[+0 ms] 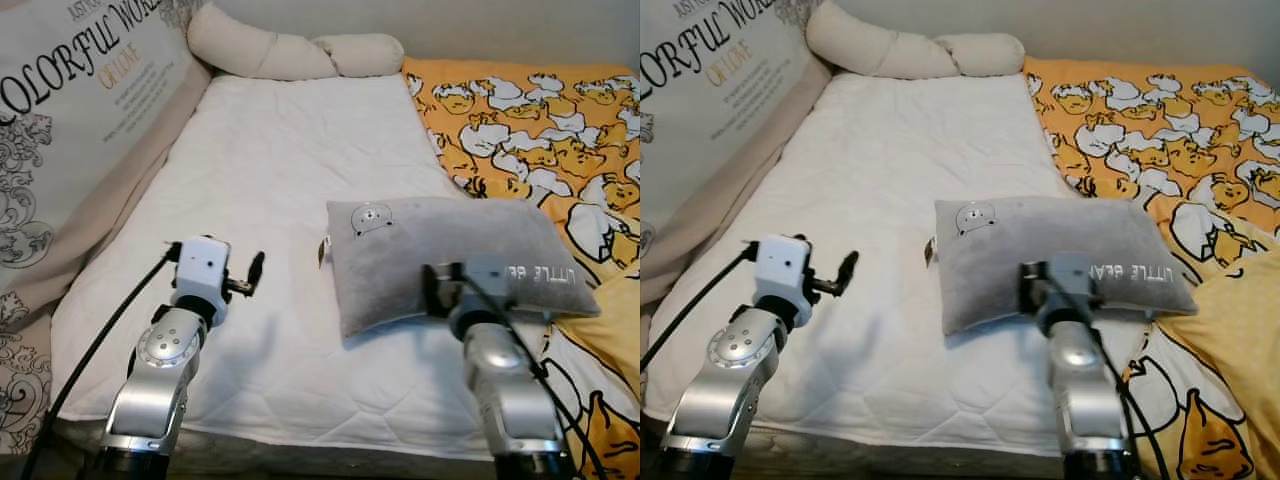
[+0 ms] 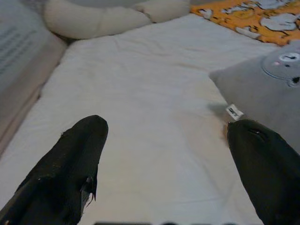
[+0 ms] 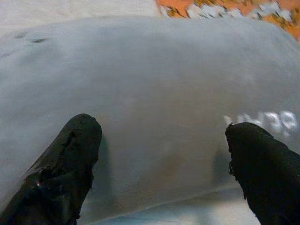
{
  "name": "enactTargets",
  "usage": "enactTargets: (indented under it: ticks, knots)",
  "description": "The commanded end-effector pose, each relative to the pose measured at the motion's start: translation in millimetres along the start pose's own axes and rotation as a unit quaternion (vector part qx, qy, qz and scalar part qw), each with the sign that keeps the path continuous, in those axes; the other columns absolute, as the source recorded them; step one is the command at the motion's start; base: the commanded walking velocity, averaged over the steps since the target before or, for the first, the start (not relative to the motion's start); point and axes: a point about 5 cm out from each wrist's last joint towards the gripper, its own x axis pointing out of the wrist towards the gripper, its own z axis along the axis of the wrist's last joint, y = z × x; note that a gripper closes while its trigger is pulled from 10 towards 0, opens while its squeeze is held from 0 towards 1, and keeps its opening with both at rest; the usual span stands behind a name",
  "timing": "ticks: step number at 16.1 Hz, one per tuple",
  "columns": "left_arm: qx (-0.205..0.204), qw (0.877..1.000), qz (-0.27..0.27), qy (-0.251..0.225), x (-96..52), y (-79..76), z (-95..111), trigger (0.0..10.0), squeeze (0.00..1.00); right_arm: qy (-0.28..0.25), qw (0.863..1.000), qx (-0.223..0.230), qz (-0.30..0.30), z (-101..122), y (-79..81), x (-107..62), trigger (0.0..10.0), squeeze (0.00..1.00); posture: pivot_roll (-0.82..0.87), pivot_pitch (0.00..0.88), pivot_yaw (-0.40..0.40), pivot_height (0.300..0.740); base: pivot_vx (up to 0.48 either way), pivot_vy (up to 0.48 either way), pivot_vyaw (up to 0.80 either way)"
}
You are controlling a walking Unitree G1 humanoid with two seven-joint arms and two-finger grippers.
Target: Clean up the room
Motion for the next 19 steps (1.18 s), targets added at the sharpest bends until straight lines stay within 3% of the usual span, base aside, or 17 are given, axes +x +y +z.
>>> enactTargets:
  ticks: [1,3,5,6,8,9,11,12,13,14,16,19]
  knots:
    - [0.025,0.998,-0.058,0.003,4.2,-7.7,1.6,10.0,0.00,0.025,0.998,0.047,-0.024,-1.1,-7.2,3.5,10.0,1.00,0.06,0.000,0.007,0.740,0.000,0.000,0.00]
    - [0.049,0.990,-0.130,0.005,5.6,-15.6,1.4,10.0,0.00,0.061,0.989,0.109,-0.079,-7.1,-21.4,5.5,10.0,1.00,0.07,0.000,0.004,0.740,0.000,0.000,0.00]
    - [0.053,0.980,-0.193,-0.001,5.4,-21.4,6.4,10.0,0.00,0.109,0.965,0.196,-0.138,-19.6,-36.3,3.0,10.0,1.00,0.06,0.000,0.008,0.740,0.000,0.000,0.00]
    - [0.056,0.975,-0.215,-0.002,4.4,-24.3,7.4,10.0,0.00,0.122,0.958,0.213,-0.148,-23.3,-38.6,2.4,10.0,1.00,0.06,0.000,0.008,0.740,0.000,0.000,0.00]
    - [0.059,0.969,-0.241,-0.003,3.2,-27.1,7.6,10.0,0.00,0.126,0.954,0.233,-0.142,-23.1,-37.5,4.0,10.0,1.00,0.06,0.000,0.006,0.740,0.000,0.000,0.00]
    - [0.052,0.961,-0.270,-0.003,0.8,-30.7,8.2,10.0,0.00,0.128,0.945,0.275,-0.123,-22.8,-31.5,8.3,10.0,1.00,0.06,0.000,0.007,0.740,0.000,0.000,0.00]
    - [0.051,0.956,-0.289,0.001,-0.6,-31.8,8.8,10.0,0.00,0.111,0.938,0.310,-0.108,-19.8,-28.3,16.4,10.0,1.00,0.06,0.000,0.014,0.740,0.000,0.000,0.00]
    - [0.056,0.947,-0.315,0.005,-3.1,-33.3,9.9,10.0,0.00,0.081,0.922,0.372,-0.069,-14.1,-23.4,30.5,10.0,0.90,0.07,0.000,0.019,0.740,0.000,0.000,0.00]
    - [0.059,0.943,-0.327,0.006,-4.2,-33.9,10.6,10.0,0.00,0.068,0.914,0.397,-0.051,-11.3,-21.9,36.6,10.0,0.79,0.07,0.000,0.019,0.740,0.000,0.000,0.00]
    - [0.066,0.939,-0.338,0.007,-4.8,-33.4,11.7,10.0,0.00,0.055,0.909,0.412,-0.032,-8.5,-20.4,44.8,10.0,0.00,0.09,0.000,0.012,0.740,0.000,0.000,0.00]
    - [0.069,0.939,-0.336,0.009,-4.5,-29.2,12.6,10.0,0.00,0.037,0.901,0.432,-0.009,-5.5,-18.3,54.2,10.0,0.00,0.10,0.000,0.006,0.740,0.000,0.000,0.00]
    - [0.071,0.939,-0.337,0.012,-7.3,-28.7,11.9,10.0,0.00,0.008,0.865,0.502,-0.001,-6.3,-18.6,62.2,10.0,0.00,0.11,0.000,0.001,0.740,0.000,0.000,0.00]
